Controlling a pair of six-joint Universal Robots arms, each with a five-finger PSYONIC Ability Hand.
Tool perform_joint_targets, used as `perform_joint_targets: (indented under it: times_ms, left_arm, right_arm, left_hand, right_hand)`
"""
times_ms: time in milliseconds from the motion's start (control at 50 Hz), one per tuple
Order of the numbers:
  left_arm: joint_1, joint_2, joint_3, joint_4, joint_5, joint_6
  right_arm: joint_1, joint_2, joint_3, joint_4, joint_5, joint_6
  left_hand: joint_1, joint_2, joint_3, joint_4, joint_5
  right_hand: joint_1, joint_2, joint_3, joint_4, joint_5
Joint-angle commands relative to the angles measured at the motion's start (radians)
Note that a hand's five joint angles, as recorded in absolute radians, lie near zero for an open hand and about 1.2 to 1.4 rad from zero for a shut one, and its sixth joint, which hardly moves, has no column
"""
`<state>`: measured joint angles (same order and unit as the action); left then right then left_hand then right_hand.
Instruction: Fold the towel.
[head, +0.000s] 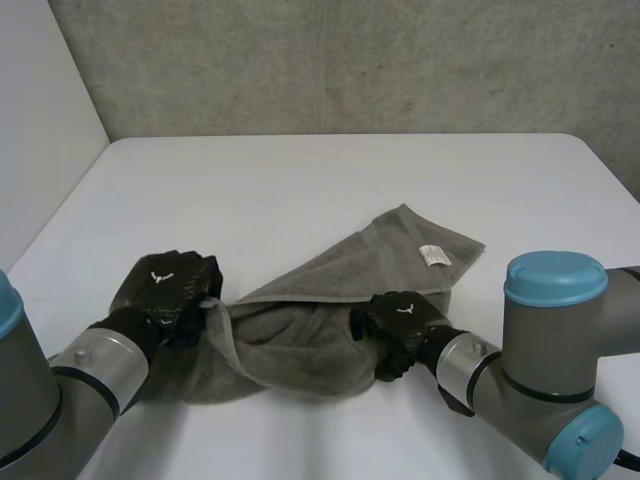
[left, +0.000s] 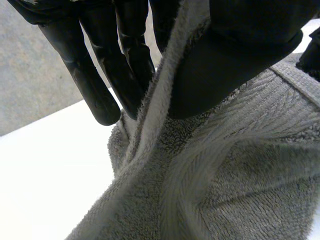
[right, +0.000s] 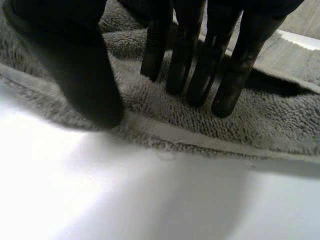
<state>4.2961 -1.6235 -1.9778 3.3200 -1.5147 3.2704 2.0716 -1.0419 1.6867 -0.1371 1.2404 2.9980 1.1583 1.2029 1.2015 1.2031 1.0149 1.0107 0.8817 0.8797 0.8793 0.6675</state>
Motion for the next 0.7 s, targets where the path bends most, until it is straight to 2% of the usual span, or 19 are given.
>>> perform_joint_targets:
  times_ms: [20,240,260,280,320,340,360,540,700]
  left_arm:
    - [0.005,0.033,-0.015,0.038,-0.002,0.000]
    - [0.045,0.040,-0.041,0.053,-0.001,0.000]
    - [0.050,0.040,-0.045,0.055,0.001,0.000]
    - [0.050,0.040,-0.045,0.055,0.001,0.000]
    - [0.053,0.040,-0.053,0.055,0.004,0.000]
    - [0.053,0.040,-0.053,0.055,0.004,0.000]
    - [0.053,0.040,-0.056,0.055,0.005,0.000]
    - [0.039,0.082,-0.078,0.056,0.008,-0.002]
    - [0.027,0.116,-0.069,0.056,0.010,0.000]
  right_arm:
    - [0.013,-0.003,0.007,-0.036,0.005,0.024]
    - [-0.001,-0.069,0.018,-0.121,0.117,0.025]
    - [0.001,-0.082,0.024,-0.146,0.129,0.025]
    - [0.001,-0.082,0.024,-0.147,0.129,0.025]
    - [0.007,-0.105,0.031,-0.202,0.151,0.025]
    - [0.007,-0.105,0.031,-0.202,0.151,0.025]
    - [0.013,-0.113,0.028,-0.220,0.157,0.025]
    - [0.061,-0.089,0.011,-0.228,0.163,0.019]
    - [0.062,-0.059,0.002,-0.176,0.162,-0.002]
  left_hand:
    - [0.238,0.193,0.195,0.193,0.207]
    - [0.238,0.193,0.195,0.193,0.207]
    - [0.131,0.086,0.088,0.086,0.100]
    - [0.130,0.085,0.087,0.085,0.099]
    - [-0.402,-0.446,-0.445,-0.447,-0.433]
    - [-0.405,-0.449,-0.448,-0.449,-0.436]
    - [-0.544,-0.589,-0.587,-0.589,-0.575]
    - [-0.663,-0.707,-0.706,-0.708,-0.694]
    - [-0.657,-0.702,-0.700,-0.702,-0.688]
  right_hand:
    - [0.386,0.515,0.517,0.517,0.554]
    - [0.386,0.515,0.517,0.517,0.554]
    - [0.386,0.515,0.517,0.517,0.554]
    - [0.386,0.515,0.517,0.517,0.554]
    - [0.386,0.515,0.517,0.517,0.554]
    - [0.386,0.515,0.517,0.517,0.554]
    - [0.386,0.515,0.517,0.517,0.554]
    - [0.386,0.515,0.517,0.517,0.554]
    - [0.386,0.515,0.517,0.517,0.554]
